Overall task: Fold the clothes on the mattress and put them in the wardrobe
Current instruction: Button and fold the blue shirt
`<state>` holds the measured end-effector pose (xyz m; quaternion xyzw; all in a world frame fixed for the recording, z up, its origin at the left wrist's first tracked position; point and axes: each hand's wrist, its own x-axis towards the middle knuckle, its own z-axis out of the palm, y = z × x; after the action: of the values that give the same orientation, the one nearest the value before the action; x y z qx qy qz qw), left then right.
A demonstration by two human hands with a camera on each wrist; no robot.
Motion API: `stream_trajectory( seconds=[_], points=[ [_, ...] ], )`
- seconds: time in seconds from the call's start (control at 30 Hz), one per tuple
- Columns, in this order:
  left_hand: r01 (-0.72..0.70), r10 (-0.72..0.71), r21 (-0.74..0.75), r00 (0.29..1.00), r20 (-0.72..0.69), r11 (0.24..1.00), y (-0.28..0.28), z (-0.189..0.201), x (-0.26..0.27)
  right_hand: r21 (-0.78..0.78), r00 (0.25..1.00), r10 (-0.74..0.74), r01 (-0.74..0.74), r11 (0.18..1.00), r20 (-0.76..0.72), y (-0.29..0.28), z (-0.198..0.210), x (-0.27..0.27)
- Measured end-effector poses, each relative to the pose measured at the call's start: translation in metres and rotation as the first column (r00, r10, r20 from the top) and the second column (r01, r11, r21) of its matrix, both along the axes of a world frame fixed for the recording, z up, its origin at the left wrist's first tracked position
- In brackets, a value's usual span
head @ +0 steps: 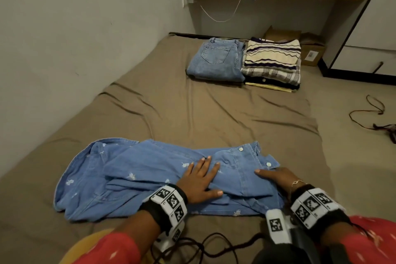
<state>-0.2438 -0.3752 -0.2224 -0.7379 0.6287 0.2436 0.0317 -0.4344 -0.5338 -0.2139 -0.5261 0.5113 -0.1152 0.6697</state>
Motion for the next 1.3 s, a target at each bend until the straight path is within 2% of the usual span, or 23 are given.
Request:
stream_trajectory(
  seconds=[0.13,0.27,0.4,0.5,0.53,0.6,0.67,0.73,0.83,0.9,0.97,1.0,1.07,1.13,1.2,1.23,1.27,1.3],
  points=[
    [-0.016,0.016,0.001,1.0,-0.02,1.0,0.003,-0.002,-0.004,0.008,0.993,0.066,-0.067,0.998,0.1,0.007,0.001,0.008],
    [-0.049,0.049,-0.004,0.996,-0.072,0.999,-0.003,-0.003,-0.01,-0.124,0.996,0.0,0.01,0.992,0.088,0.001,0.0,0.004],
    [-0.053,0.034,-0.089,0.978,-0.206,0.995,-0.013,0.009,-0.026,-0.245,0.991,0.007,0.026,0.969,0.133,-0.019,0.036,-0.008],
    [-0.044,0.019,-0.065,0.94,-0.34,0.997,-0.013,0.022,-0.034,-0.283,0.998,0.036,-0.02,0.959,0.049,-0.022,0.052,-0.014],
    [-0.085,0.053,-0.06,0.909,-0.413,0.995,-0.01,0.032,-0.032,-0.291,0.999,0.043,-0.035,0.956,0.022,-0.02,0.057,-0.013],
    [-0.259,0.169,-0.098,0.827,-0.536,0.961,-0.001,0.057,-0.01,-0.336,0.999,0.039,-0.038,0.941,-0.003,-0.016,0.072,-0.002],
    [-0.456,0.272,-0.128,0.708,-0.651,0.881,0.016,0.083,0.032,-0.413,0.997,0.079,-0.073,0.908,-0.003,-0.006,0.1,0.021],
    [-0.602,0.333,-0.1,0.564,-0.756,0.792,0.047,0.107,0.079,-0.489,0.982,0.186,-0.157,0.858,0.012,0.014,0.131,0.058],
    [-0.77,0.416,-0.049,0.396,-0.819,0.636,0.1,0.122,0.133,-0.579,0.94,0.34,-0.286,0.763,-0.016,0.067,0.161,0.128],
    [-0.822,0.444,0.003,0.304,-0.843,0.57,0.13,0.121,0.155,-0.609,0.884,0.462,-0.405,0.682,-0.071,0.111,0.163,0.177],
    [-0.857,0.448,0.08,0.185,-0.875,0.508,0.149,0.113,0.167,-0.591,0.815,0.562,-0.527,0.611,-0.145,0.156,0.149,0.223],
    [-0.868,0.434,0.109,0.131,-0.891,0.485,0.157,0.105,0.17,-0.545,0.791,0.595,-0.564,0.62,-0.142,0.176,0.138,0.242],
    [-0.893,0.387,0.135,0.046,-0.921,0.429,0.166,0.084,0.176,-0.366,0.751,0.66,-0.621,0.693,-0.025,0.202,0.112,0.27],
    [-0.931,0.376,0.096,0.048,-0.926,0.353,0.176,0.06,0.18,-0.159,0.755,0.649,-0.632,0.759,0.099,0.2,0.092,0.27],
    [-0.914,0.442,0.139,0.047,-0.896,0.38,0.187,0.038,0.183,-0.201,0.771,0.632,-0.609,0.768,0.078,0.175,0.076,0.252],
    [-0.901,0.467,0.163,0.049,-0.883,0.402,0.192,0.029,0.185,-0.327,0.773,0.634,-0.592,0.736,0.027,0.159,0.068,0.24],
    [-0.898,0.468,0.158,0.059,-0.882,0.411,0.196,0.022,0.188,-0.489,0.761,0.648,-0.581,0.65,-0.043,0.143,0.061,0.226],
    [-0.905,0.467,0.143,0.067,-0.882,0.4,0.197,0.019,0.192,-0.651,0.727,0.666,-0.59,0.478,-0.171,0.128,0.053,0.213]
  ],
)
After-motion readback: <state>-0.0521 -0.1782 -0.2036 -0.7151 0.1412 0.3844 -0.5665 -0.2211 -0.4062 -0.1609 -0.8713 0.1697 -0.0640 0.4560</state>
